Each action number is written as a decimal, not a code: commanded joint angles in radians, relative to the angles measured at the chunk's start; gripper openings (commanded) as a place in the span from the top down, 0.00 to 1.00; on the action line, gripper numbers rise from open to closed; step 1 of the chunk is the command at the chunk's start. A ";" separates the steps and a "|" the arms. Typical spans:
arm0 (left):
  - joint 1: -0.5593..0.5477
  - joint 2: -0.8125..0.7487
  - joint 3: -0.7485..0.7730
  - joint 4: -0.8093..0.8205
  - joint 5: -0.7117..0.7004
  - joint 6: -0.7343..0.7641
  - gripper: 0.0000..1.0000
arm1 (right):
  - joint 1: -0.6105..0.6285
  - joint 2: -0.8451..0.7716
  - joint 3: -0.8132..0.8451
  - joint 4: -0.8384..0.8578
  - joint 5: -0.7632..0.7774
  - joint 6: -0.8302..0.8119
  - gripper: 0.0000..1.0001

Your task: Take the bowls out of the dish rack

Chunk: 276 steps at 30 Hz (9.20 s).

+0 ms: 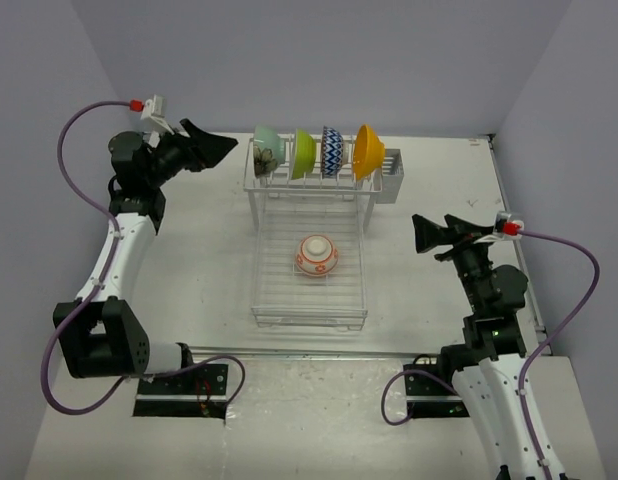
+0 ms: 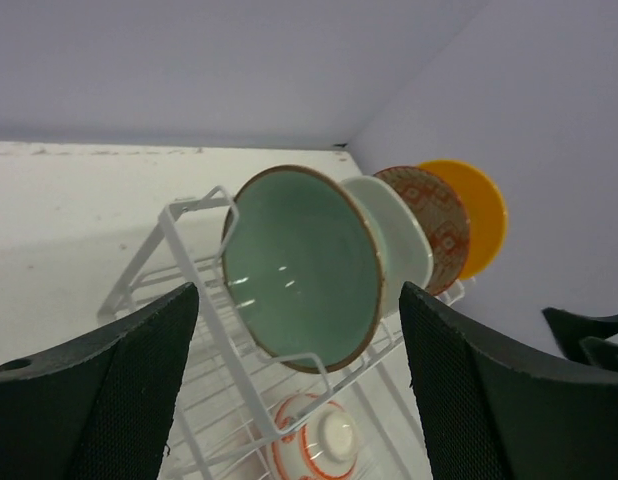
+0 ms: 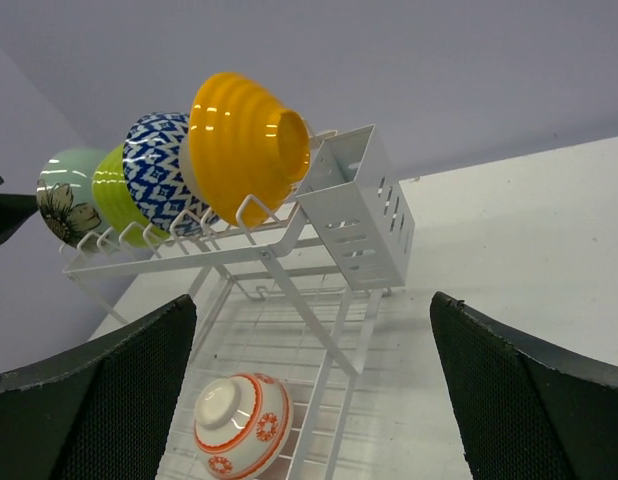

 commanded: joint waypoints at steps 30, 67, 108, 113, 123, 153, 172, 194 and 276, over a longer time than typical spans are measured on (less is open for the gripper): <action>-0.164 0.311 0.250 0.028 0.186 -0.130 0.41 | 0.004 0.002 0.004 0.027 0.025 -0.036 0.01; -0.162 0.227 0.257 0.178 0.204 -0.350 1.00 | 0.004 -0.001 0.000 0.044 -0.018 -0.034 0.01; 0.165 0.109 0.400 -0.489 -0.075 0.172 1.00 | 0.004 0.019 -0.016 0.061 -0.064 -0.019 0.01; 0.152 0.109 0.342 -0.671 -0.508 0.271 1.00 | 0.004 0.041 -0.013 0.072 -0.078 -0.010 0.01; 0.068 0.259 0.078 -0.627 -0.981 0.254 1.00 | 0.004 0.053 -0.013 0.075 -0.093 -0.005 0.01; 0.108 0.506 0.162 -0.755 -1.251 0.131 0.72 | 0.004 0.051 -0.027 0.099 -0.143 0.001 0.01; 0.056 0.054 0.314 -0.552 -0.465 0.231 0.19 | 0.005 0.059 -0.033 0.111 -0.150 -0.001 0.01; -0.203 0.385 0.527 -0.133 0.387 -0.068 0.31 | 0.005 0.035 -0.010 0.058 -0.130 -0.033 0.01; -0.316 0.522 0.816 -0.614 0.114 0.098 1.00 | 0.005 -0.001 -0.033 0.073 -0.121 -0.024 0.01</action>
